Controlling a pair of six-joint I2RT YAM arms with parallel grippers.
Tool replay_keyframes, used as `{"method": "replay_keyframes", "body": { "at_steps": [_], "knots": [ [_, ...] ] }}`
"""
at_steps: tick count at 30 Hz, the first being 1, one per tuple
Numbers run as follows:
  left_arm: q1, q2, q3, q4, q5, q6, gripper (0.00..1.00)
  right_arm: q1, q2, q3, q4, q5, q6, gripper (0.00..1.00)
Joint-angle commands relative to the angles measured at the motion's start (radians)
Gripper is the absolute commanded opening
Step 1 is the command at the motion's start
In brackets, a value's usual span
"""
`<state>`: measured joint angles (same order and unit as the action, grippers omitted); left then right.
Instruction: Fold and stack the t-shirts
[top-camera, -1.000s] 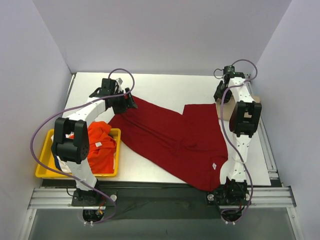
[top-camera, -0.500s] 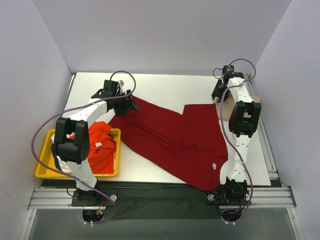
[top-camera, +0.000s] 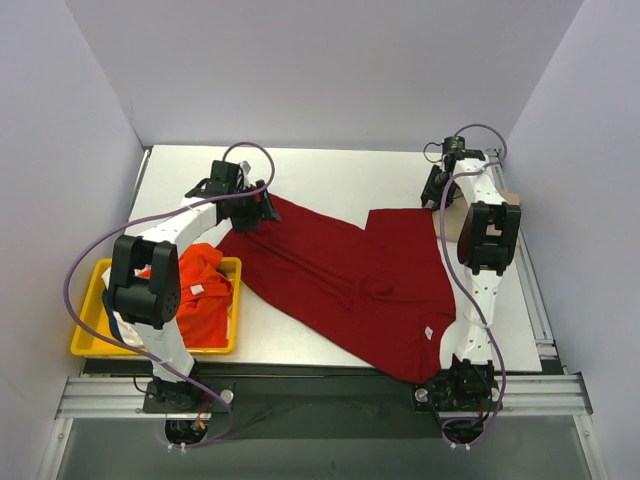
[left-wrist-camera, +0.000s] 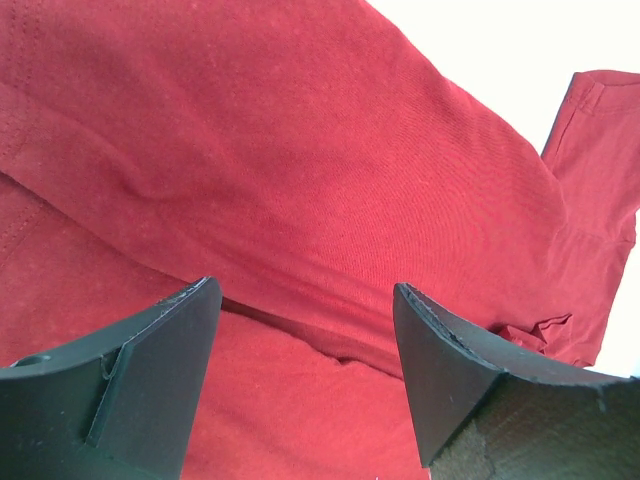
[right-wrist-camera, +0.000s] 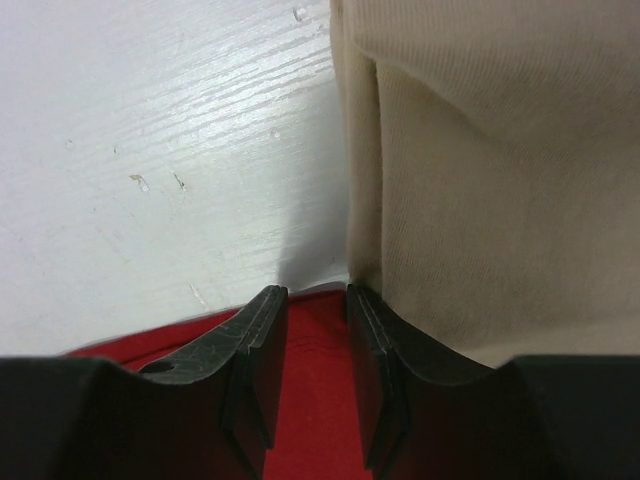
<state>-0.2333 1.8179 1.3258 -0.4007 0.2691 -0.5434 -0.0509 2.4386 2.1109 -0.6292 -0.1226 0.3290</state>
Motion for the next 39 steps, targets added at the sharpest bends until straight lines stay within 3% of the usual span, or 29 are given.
{"method": "replay_keyframes", "body": {
  "at_steps": [1,9,13,16,20,28,35,39],
  "knots": [
    [-0.009,-0.035,0.013,0.023,-0.011,-0.007,0.8,0.003,-0.029,-0.011,-0.027,0.029,-0.038,0.31],
    [-0.011,-0.002,0.058,0.007,-0.028,0.014,0.8,0.005,-0.019,-0.022,-0.038,0.006,-0.044,0.23],
    [-0.011,0.032,0.107,-0.01,-0.036,0.04,0.8,0.005,-0.029,-0.029,-0.043,0.006,-0.035,0.06],
    [-0.009,0.069,0.168,-0.026,-0.045,0.062,0.8,0.005,-0.041,-0.029,-0.041,-0.006,-0.019,0.0],
    [-0.008,0.13,0.263,-0.046,-0.082,0.085,0.8,0.003,-0.087,-0.025,-0.04,-0.034,0.024,0.0],
    [0.003,0.28,0.429,-0.038,-0.284,0.083,0.78,0.009,-0.196,-0.072,-0.035,-0.086,0.091,0.0],
    [0.023,0.418,0.573,-0.024,-0.442,0.062,0.66,0.009,-0.312,-0.173,-0.035,-0.115,0.105,0.0],
    [0.035,0.51,0.67,-0.012,-0.459,0.051,0.6,0.014,-0.351,-0.21,-0.035,-0.147,0.114,0.0]
  ]
}}
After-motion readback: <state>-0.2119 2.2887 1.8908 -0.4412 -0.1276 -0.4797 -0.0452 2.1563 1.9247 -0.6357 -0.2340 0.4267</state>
